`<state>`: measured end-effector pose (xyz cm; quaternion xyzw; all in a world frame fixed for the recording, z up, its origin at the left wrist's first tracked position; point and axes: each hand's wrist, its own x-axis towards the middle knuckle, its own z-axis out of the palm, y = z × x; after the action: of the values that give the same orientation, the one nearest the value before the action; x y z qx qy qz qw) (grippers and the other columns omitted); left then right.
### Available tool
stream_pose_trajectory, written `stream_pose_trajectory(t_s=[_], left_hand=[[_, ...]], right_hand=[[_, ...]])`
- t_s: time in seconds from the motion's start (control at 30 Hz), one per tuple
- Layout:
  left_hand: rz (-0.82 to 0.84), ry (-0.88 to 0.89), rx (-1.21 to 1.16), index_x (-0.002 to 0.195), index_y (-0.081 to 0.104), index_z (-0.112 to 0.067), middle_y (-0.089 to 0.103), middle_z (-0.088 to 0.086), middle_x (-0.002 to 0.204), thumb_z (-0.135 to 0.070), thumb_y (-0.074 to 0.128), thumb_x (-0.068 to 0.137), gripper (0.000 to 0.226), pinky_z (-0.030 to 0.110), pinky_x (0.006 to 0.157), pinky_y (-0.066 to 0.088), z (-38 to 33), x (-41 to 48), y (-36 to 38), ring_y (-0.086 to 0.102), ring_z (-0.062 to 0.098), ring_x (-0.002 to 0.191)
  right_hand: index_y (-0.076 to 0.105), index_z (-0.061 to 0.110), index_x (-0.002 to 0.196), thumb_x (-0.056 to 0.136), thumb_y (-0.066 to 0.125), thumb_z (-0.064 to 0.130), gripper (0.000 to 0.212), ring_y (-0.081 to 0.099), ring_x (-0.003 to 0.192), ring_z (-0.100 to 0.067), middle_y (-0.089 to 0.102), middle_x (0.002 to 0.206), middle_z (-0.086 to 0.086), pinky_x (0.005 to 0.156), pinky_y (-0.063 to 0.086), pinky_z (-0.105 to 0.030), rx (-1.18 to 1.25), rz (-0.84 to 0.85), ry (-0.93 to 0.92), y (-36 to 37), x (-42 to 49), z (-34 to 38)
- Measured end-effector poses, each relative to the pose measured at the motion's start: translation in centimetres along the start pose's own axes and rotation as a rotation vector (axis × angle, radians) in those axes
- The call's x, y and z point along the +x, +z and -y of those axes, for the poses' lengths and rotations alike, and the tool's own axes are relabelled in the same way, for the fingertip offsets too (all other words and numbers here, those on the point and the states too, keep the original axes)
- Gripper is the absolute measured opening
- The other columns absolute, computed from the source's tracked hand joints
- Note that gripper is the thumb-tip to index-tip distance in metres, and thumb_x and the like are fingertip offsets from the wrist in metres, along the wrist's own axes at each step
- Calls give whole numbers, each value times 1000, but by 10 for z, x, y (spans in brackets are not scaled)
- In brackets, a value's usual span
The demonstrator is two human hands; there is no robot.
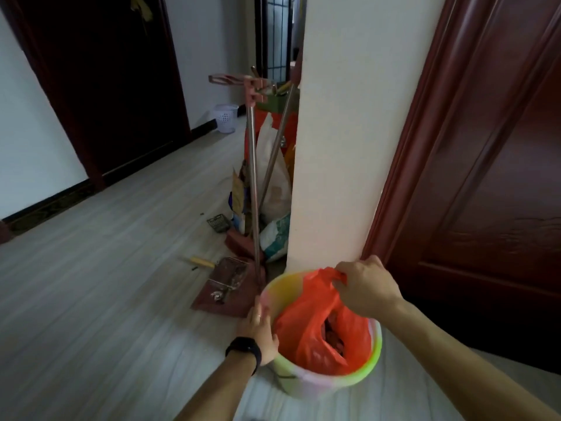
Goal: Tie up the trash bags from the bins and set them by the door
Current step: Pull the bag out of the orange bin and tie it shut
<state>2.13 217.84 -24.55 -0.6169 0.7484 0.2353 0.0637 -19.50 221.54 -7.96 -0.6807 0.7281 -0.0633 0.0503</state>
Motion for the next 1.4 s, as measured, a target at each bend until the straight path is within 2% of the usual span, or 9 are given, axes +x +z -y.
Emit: stream_pose_trajectory(t_s=[0.2, 0.43, 0.57, 0.87, 0.97, 1.07, 1.17, 1.27, 1.4], left_hand=[[-82, -20, 96, 155, -9, -13, -30, 2, 158, -40, 34, 99, 75, 47, 120, 3, -3, -7, 17, -6, 22, 151], [-66, -10, 148, 155, -5, -9, -20, 4, 162, -43, 36, 96, 79, 51, 121, 4, -1, -4, 9, -5, 22, 151], [-150, 36, 85, 156, 1, -13, 6, 7, 163, -39, 50, 91, 85, 48, 120, 17, -8, -9, -19, 13, 27, 149], [-513, 416, -349, 153, 22, -25, 34, 1, 152, -16, 52, 90, 71, 29, 97, 43, -113, -34, -143, 46, 20, 131], [-537, 660, -553, 149, 28, -33, 37, -8, 150, -36, 49, 93, 60, 23, 107, 30, -171, -59, -179, 37, 9, 137], [-486, 835, -598, 151, 21, -38, 34, -16, 150, -75, 50, 78, 86, 28, 109, 33, -232, -84, -202, 35, 2, 136], [-402, 976, -519, 149, 17, -43, 42, -20, 145, -67, 73, 65, 104, 30, 107, 42, -292, -95, -203, 44, -1, 130], [-261, 1027, -551, 134, 36, -45, 62, -27, 113, -48, 82, 70, 79, 3, 82, 42, -328, -92, -179, 57, -17, 100], [-166, 938, -525, 86, 59, -40, 65, -18, 75, -41, 67, 88, 7, 1, 62, 36, -351, -68, -114, 62, -1, 82]], right_hand=[[69, 11, 103, 92, 48, 44, 41, 65, 103, -39, 69, 109, -17, 76, 47, -34, 17, 69, 122, -33, 22, 8], [67, 8, 99, 98, 47, 35, 34, 62, 94, -35, 69, 101, -14, 73, 38, -30, 472, -479, 280, -92, 32, 8], [65, 22, 93, 97, 48, 32, 20, 60, 88, -22, 67, 97, -4, 74, 40, -28, 619, -587, 198, -121, 23, 13], [62, 27, 84, 93, 50, 46, 24, 69, 80, -22, 70, 83, -2, 80, 56, -46, 886, -895, 186, -187, -10, -16], [64, 25, 83, 90, 53, 47, 26, 70, 79, -23, 71, 80, 0, 79, 57, -48, 909, -952, 206, -207, -31, -39], [66, 24, 80, 85, 57, 44, 23, 71, 76, -24, 71, 75, -1, 77, 57, -49, 895, -916, 217, -218, -51, -62], [69, 23, 80, 82, 59, 39, 18, 71, 72, -22, 71, 70, -1, 75, 58, -49, 829, -813, 205, -217, -70, -83], [71, 27, 79, 85, 62, 33, 12, 71, 68, -18, 73, 68, 0, 75, 60, -48, 842, -725, 230, -203, -87, -106], [70, 26, 79, 76, 62, 44, 21, 71, 68, -21, 71, 65, -1, 75, 59, -50, 844, -647, 348, -156, -107, -149]])
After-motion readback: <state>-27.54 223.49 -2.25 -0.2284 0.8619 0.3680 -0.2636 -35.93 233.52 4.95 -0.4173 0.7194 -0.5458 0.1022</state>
